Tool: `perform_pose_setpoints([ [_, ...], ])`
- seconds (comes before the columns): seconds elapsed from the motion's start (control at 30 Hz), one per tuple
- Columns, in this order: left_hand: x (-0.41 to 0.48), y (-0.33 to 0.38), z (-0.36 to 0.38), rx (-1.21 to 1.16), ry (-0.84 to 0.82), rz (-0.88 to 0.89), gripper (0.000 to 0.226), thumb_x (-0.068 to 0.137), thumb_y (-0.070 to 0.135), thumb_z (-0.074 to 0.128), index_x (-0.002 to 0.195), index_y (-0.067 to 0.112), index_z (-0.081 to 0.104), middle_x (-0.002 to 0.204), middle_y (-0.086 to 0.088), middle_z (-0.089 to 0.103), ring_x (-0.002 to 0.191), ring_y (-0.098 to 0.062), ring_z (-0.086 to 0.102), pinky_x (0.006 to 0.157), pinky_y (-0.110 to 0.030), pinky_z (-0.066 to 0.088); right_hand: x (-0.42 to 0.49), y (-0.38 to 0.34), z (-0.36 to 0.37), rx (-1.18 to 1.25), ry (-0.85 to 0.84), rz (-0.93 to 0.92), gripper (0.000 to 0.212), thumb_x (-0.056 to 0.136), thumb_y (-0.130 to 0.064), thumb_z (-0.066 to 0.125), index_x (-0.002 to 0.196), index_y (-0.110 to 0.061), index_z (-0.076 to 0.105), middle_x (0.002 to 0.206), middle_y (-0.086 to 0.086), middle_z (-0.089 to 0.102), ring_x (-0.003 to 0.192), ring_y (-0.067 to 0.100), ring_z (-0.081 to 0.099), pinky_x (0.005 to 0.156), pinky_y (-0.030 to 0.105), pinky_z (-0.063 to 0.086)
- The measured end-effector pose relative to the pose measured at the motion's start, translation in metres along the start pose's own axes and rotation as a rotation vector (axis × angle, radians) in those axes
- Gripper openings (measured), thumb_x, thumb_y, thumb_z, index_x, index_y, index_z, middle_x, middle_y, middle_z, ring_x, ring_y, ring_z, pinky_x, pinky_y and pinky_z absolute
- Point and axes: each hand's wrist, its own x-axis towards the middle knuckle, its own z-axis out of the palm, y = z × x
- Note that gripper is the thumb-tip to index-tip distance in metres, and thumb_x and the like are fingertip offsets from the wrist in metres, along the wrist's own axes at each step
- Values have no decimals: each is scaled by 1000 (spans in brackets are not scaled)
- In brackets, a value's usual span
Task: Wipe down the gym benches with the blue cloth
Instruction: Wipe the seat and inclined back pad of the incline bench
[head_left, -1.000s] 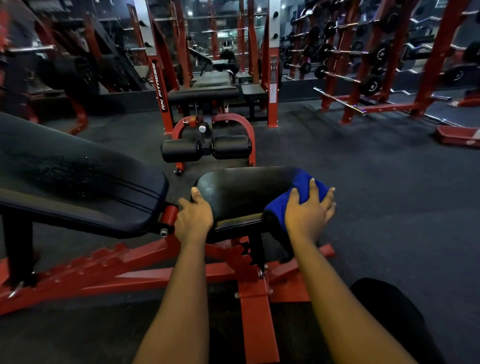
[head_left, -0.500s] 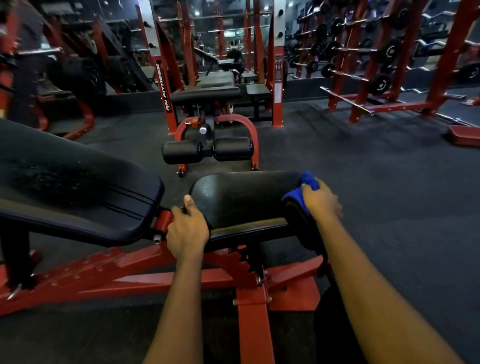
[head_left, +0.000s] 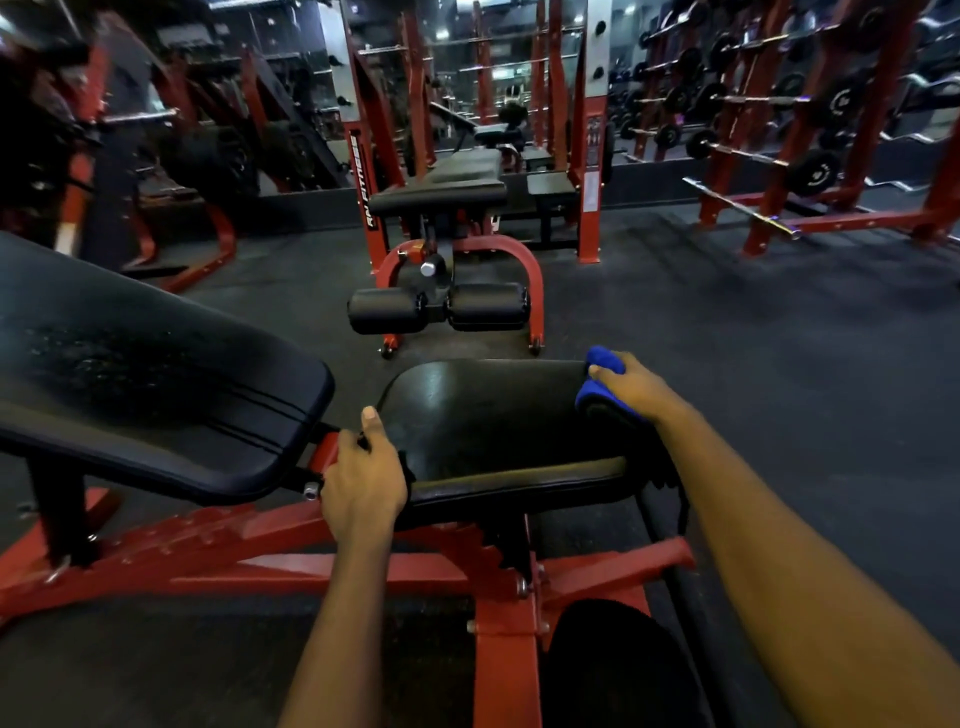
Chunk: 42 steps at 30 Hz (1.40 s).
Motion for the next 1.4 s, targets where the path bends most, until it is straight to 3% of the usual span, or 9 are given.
perform_pose_setpoints([
  [0.1,-1,1,1,-4,14,12,68,98,64,13,119,12,53,117,-22,58,110,-40,53,78,-41,32,23,-26,-4,-203,-101,-12,57,92,-62,45,139,-30,49,141,9,52,125,33,51,108,44,38],
  [0.23,-2,2,1,-17,20,15,64,99,62,16,117,13,53,112,-19,58,107,-37,52,77,-39,32,83,-45,14,-499,-211,-66,99,51,-87,28,137,-44,52,150,1,47,132,30,48,112,48,35],
  [0.37,-1,1,2,-44,25,-8,63,98,64,16,109,14,54,112,-21,59,95,-33,50,77,-40,34,63,-75,20,-611,-273,-187,70,85,-76,35,142,-38,47,153,7,42,135,32,44,113,48,32],
  [0.47,-2,2,3,-71,28,-7,64,98,63,16,115,15,56,119,-23,58,110,-39,51,80,-41,33,55,-59,6,-565,-255,-240,53,97,-63,37,144,-40,44,150,10,44,134,33,44,111,44,32],
  [0.57,-3,2,2,-91,36,-2,66,98,63,17,123,16,56,123,-21,58,118,-40,50,84,-43,34,64,-52,0,-516,-284,-158,54,97,-56,41,139,-25,54,145,12,51,128,32,50,105,36,37],
  [0.67,-3,4,2,-114,48,-20,66,98,63,17,126,17,56,123,-17,59,120,-38,49,84,-41,33,86,-67,18,-627,-254,-139,79,75,-71,31,129,-22,60,139,12,56,118,34,56,105,44,41],
  [1.0,-2,3,3,-177,37,-54,65,98,65,17,129,22,55,131,-15,55,131,-37,42,100,-50,35,71,-114,65,-723,-330,-419,59,101,-58,32,152,-30,31,155,16,36,138,36,39,112,43,29],
  [1.23,3,-1,6,-222,85,-41,67,96,67,18,129,25,58,129,-8,59,129,-34,45,100,-48,38,86,-144,109,-809,-266,-412,63,98,-56,30,142,-16,50,149,15,45,134,33,47,110,43,36],
  [1.4,5,-2,7,-253,111,-26,60,100,60,21,127,23,60,127,-6,62,122,-30,51,89,-37,35,63,-183,162,-850,-362,-651,48,97,-52,34,137,-32,53,148,7,48,131,31,48,106,40,36],
])
